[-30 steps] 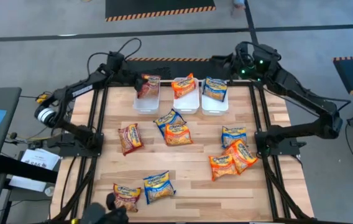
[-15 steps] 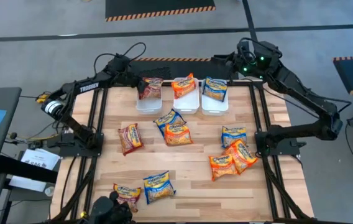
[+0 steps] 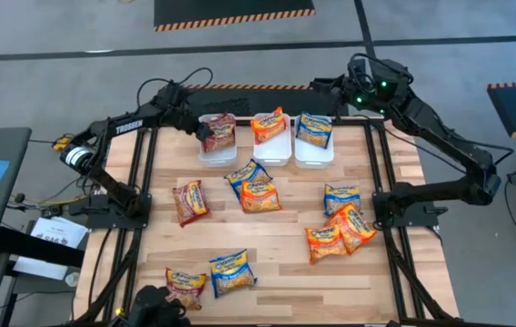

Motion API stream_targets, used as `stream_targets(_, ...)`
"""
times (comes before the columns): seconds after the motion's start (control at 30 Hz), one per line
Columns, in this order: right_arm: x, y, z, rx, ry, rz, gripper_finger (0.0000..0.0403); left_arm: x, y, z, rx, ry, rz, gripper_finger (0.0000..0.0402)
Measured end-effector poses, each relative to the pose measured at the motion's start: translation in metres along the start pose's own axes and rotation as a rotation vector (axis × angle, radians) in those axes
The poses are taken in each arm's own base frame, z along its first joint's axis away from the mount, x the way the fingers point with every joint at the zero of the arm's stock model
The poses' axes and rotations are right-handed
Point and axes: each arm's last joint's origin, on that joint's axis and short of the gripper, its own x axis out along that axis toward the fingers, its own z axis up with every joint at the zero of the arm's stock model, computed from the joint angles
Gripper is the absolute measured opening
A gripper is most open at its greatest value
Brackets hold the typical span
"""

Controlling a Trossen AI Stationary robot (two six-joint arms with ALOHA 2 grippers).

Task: Sort Maruchan noodles
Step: Put the red noodle pack into the left white bin, then put the blue noodle pack into the right white bin

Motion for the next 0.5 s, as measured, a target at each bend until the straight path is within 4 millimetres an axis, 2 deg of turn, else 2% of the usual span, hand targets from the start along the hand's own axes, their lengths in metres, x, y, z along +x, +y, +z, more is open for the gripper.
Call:
stream_targets(0.23, 0.000, 0.000, 0.000, 0.002, 0.001, 0.001, 0.0171, -0.011, -0.004, 0.000, -0.012, -0.002, 0.002, 0.0188)
stream_targets(0.5, 0.000, 0.001, 0.000, 0.002, 0.009, 0.020, 0.0171, -0.036, -0.005, 0.008, 0.003, -0.096, 0.076, 0.0195)
